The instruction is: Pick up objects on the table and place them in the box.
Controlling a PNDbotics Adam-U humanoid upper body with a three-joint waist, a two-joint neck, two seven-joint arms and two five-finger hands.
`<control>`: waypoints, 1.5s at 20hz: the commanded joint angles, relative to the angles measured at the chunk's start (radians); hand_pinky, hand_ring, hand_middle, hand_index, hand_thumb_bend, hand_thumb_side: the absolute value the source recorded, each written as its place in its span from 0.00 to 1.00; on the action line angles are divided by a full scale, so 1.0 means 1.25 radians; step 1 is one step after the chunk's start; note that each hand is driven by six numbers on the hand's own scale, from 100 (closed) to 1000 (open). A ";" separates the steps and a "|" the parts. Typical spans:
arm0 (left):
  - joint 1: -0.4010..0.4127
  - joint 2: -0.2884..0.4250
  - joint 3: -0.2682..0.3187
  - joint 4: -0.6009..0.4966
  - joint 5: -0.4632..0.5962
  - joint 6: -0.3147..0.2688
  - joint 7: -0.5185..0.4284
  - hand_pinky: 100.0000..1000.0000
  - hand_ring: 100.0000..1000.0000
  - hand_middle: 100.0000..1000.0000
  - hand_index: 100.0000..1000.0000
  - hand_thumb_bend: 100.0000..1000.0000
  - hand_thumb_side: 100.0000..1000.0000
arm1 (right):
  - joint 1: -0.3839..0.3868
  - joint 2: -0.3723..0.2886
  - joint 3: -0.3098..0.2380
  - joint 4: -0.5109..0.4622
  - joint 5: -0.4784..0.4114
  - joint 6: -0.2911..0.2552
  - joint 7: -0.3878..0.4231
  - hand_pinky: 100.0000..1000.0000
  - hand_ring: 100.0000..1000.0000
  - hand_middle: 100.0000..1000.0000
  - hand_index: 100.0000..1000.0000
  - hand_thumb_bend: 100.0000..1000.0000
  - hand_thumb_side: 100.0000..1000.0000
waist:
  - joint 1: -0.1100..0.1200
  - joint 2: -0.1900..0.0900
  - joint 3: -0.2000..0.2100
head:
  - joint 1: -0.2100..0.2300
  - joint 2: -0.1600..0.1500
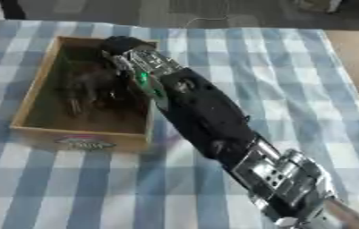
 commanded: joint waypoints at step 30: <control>0.005 0.007 0.005 -0.015 0.002 0.006 -0.004 0.81 0.81 0.75 0.72 0.00 0.57 | -0.009 -0.104 -0.018 -0.284 -0.147 0.018 0.148 0.70 0.82 0.59 0.74 0.31 0.15 | 0.025 -0.036 -0.027 | 0.016 0.007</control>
